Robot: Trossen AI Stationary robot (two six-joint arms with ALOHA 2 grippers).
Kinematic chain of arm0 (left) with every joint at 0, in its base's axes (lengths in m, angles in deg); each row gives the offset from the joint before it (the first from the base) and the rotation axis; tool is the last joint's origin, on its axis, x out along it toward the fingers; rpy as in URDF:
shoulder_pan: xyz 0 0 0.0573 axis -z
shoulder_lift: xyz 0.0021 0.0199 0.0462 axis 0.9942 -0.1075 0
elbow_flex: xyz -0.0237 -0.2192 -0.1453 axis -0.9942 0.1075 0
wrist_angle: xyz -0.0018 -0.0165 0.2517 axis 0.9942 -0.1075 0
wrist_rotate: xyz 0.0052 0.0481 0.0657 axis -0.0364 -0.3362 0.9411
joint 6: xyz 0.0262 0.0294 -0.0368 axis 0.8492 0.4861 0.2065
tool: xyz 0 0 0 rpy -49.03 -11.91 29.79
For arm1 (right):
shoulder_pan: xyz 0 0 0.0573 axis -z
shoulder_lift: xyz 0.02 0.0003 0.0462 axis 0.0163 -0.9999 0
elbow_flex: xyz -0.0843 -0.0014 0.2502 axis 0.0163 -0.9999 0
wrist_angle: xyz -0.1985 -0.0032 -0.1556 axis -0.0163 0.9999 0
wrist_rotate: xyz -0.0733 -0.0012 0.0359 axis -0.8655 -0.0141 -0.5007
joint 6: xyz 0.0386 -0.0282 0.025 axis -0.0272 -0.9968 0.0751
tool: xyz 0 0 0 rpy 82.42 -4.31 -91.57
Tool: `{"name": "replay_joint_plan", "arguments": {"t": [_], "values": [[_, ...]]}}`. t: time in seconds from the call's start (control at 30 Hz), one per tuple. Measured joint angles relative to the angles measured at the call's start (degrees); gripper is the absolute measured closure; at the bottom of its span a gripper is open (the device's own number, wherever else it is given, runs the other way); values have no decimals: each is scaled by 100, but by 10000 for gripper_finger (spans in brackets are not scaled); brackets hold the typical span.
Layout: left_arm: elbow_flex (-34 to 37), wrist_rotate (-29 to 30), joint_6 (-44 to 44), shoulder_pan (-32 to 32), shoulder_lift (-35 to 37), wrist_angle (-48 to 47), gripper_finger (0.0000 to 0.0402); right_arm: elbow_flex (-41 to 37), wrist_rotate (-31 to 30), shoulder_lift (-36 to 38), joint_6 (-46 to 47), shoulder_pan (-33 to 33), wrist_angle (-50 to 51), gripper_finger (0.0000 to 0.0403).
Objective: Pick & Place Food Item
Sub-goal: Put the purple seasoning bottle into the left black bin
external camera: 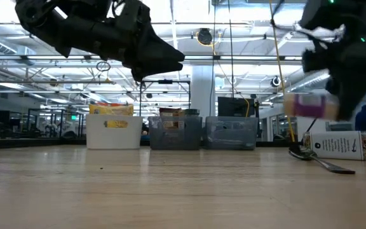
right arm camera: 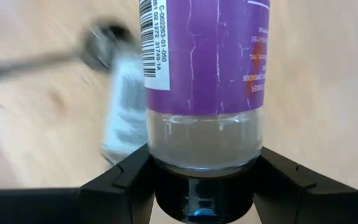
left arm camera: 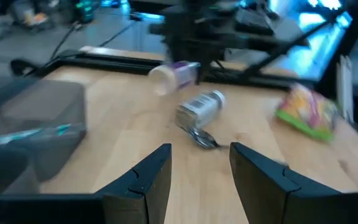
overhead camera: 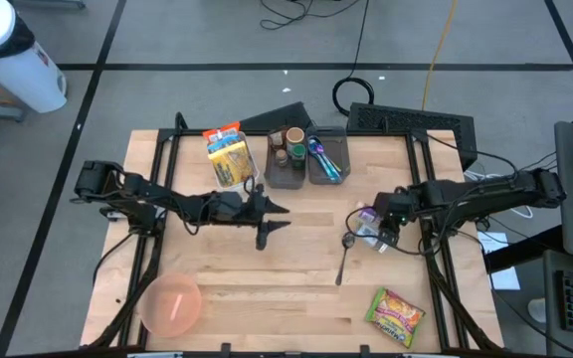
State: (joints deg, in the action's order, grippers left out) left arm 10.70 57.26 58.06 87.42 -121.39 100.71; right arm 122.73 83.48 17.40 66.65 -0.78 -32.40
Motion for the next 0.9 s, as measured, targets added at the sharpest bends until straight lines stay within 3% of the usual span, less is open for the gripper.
{"name": "replay_joint_plan", "arguments": {"t": [0.4, 0.7, 0.9], "values": [[-381, -636, -1336, -774, 0, 1, 218, 781, -18, -109, -1548, -169, -1828, 206], [-788, -744, -1853, -973, 0, -295, 127, 839, -347, -892, -2436, -216, -2322, 206], [-1232, -830, -1942, -928, -50, -745, 69, 1412, -810, -1506, -2871, -214, -2158, 206]]}}
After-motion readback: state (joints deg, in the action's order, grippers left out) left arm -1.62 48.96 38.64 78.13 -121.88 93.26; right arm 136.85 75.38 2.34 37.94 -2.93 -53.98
